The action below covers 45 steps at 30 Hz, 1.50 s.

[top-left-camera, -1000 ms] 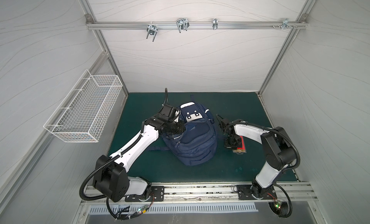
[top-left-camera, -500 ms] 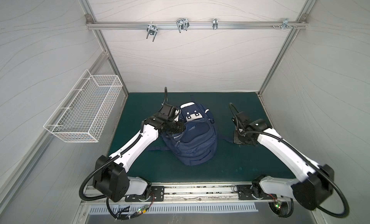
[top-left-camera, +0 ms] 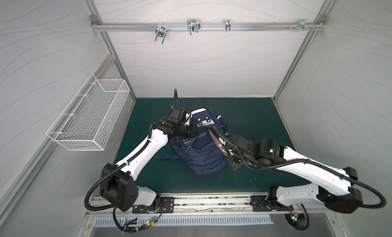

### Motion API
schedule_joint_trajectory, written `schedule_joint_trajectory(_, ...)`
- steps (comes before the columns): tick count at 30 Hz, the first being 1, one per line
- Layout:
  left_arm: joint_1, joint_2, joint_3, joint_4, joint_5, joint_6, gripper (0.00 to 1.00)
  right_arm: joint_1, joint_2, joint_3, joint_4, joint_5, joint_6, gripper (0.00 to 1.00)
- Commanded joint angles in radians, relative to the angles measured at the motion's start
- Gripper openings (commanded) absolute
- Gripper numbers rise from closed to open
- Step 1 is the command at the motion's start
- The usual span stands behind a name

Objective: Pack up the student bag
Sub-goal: 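Insert the pen package into the open pocket with the right gripper while the left holds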

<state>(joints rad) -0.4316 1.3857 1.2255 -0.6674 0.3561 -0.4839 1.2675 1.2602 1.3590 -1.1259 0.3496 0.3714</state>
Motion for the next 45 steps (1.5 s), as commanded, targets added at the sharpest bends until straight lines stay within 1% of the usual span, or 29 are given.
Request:
schedule_joint_trajectory(1, 0.016, -0.021, 0.1, 0.05, 0.029, 0.021, 0.0, 0.079, 0.07, 0.047, -0.023, 0.094, -0.091, 0.0)
schedule_joint_trajectory(3, 0.014, -0.026, 0.101, 0.058, 0.055, 0.016, 0.0, 0.097, 0.127, 0.073, -0.05, 0.104, -0.126, 0.0)
schedule_joint_trajectory(5, 0.015, -0.031, 0.1, 0.069, 0.08, 0.011, 0.0, 0.105, 0.18, 0.104, -0.092, 0.138, -0.142, 0.0)
schedule_joint_trajectory(6, 0.014, -0.032, 0.1, 0.07, 0.086, 0.012, 0.0, 0.108, 0.204, 0.117, -0.114, 0.176, -0.152, 0.0)
schedule_joint_trajectory(8, 0.015, -0.031, 0.098, 0.068, 0.096, 0.014, 0.0, 0.108, 0.234, 0.147, -0.161, 0.257, -0.13, 0.0)
schedule_joint_trajectory(10, 0.014, -0.034, 0.089, 0.062, 0.095, 0.021, 0.0, 0.099, 0.239, 0.179, -0.202, 0.355, -0.099, 0.0)
schedule_joint_trajectory(12, 0.014, -0.036, 0.08, 0.059, 0.096, 0.025, 0.0, 0.096, 0.224, 0.189, -0.206, 0.422, -0.096, 0.0)
schedule_joint_trajectory(15, 0.015, -0.034, 0.079, 0.041, 0.096, 0.036, 0.0, 0.092, 0.207, 0.202, -0.219, 0.497, -0.104, 0.0)
schedule_joint_trajectory(18, 0.014, -0.036, 0.08, 0.028, 0.093, 0.046, 0.0, 0.07, 0.23, 0.221, -0.287, 0.58, -0.062, 0.0)
schedule_joint_trajectory(20, 0.015, -0.036, 0.08, 0.022, 0.093, 0.048, 0.0, 0.06, 0.234, 0.226, -0.302, 0.619, -0.05, 0.0)
schedule_joint_trajectory(23, 0.014, -0.032, 0.083, 0.019, 0.106, 0.047, 0.0, 0.06, 0.227, 0.199, -0.226, 0.615, -0.104, 0.0)
schedule_joint_trajectory(27, 0.015, -0.03, 0.086, 0.022, 0.11, 0.044, 0.0, 0.07, 0.236, 0.091, -0.083, 0.581, -0.216, 0.0)
schedule_joint_trajectory(30, 0.014, -0.032, 0.089, 0.014, 0.11, 0.052, 0.0, 0.069, 0.251, 0.031, 0.002, 0.558, -0.271, 0.0)
schedule_joint_trajectory(34, 0.015, -0.032, 0.087, 0.003, 0.102, 0.062, 0.0, 0.053, 0.272, 0.0, 0.068, 0.556, -0.296, 0.0)
schedule_joint_trajectory(37, 0.015, -0.033, 0.083, 0.008, 0.12, 0.067, 0.0, 0.052, 0.262, -0.026, 0.149, 0.552, -0.331, 0.0)
schedule_joint_trajectory(41, 0.015, -0.033, 0.06, 0.032, 0.151, 0.041, 0.0, 0.046, 0.265, -0.042, 0.312, 0.536, -0.414, 0.0)
schedule_joint_trajectory(43, 0.015, -0.036, 0.038, 0.053, 0.165, 0.021, 0.0, 0.031, 0.289, -0.03, 0.361, 0.527, -0.429, 0.04)
schedule_joint_trajectory(44, 0.014, -0.036, 0.025, 0.062, 0.17, 0.011, 0.0, 0.025, 0.304, -0.024, 0.375, 0.52, -0.431, 0.1)
schedule_joint_trajectory(45, 0.014, -0.038, 0.013, 0.069, 0.173, 0.004, 0.0, 0.017, 0.317, -0.019, 0.39, 0.52, -0.43, 0.18)
